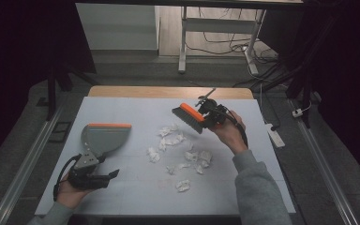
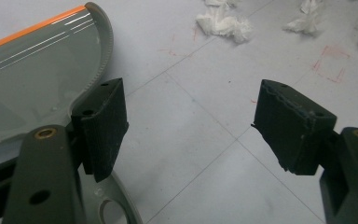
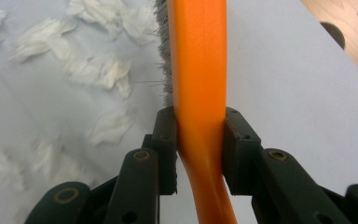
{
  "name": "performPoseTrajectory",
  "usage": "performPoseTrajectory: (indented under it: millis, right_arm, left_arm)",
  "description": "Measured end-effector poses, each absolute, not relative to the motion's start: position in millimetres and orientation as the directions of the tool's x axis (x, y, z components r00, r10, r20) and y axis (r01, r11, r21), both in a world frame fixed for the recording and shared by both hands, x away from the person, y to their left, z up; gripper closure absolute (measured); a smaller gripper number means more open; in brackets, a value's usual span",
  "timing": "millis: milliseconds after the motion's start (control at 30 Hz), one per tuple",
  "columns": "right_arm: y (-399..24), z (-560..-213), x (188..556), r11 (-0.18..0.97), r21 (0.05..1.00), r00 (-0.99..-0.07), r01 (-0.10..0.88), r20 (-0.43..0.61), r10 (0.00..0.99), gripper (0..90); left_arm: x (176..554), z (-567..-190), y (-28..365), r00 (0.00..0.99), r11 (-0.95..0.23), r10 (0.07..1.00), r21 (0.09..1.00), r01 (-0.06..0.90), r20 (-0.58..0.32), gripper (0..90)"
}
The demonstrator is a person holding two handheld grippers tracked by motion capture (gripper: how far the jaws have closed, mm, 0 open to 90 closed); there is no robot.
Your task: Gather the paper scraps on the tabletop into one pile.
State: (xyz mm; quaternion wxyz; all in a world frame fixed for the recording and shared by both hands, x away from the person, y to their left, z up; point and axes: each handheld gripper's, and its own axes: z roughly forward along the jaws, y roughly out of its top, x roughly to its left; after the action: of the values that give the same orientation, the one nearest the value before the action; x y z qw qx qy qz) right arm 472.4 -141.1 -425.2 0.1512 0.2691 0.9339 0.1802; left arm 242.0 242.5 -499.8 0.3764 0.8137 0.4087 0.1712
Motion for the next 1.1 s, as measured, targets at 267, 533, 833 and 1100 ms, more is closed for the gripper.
performPoseTrajectory:
  millis: [267,533,833,1100]
  right_arm:
    - [-115,-437,498,0.809,0.402,-0.826,0.428,-0.189,0.531,69.0]
    - [-113,-438,500,0.811,0.411,-0.841,0.416,-0.167,0.515,69.0]
    - [-101,-439,520,0.843,0.373,-0.869,0.387,-0.159,0.469,69.0]
    - [-81,-447,535,0.892,0.274,-0.890,0.359,-0.187,0.415,69.0]
  left_arm:
    - [241,-500,243,0.614,-0.384,0.789,0.757,0.529,-0.028,26.8]
    - [241,-500,243,0.612,-0.380,0.790,0.757,0.531,-0.033,26.8]
    - [242,-501,244,0.610,-0.374,0.791,0.755,0.539,-0.043,26.8]
    - [242,-501,247,0.610,-0.372,0.791,0.756,0.539,-0.046,26.9]
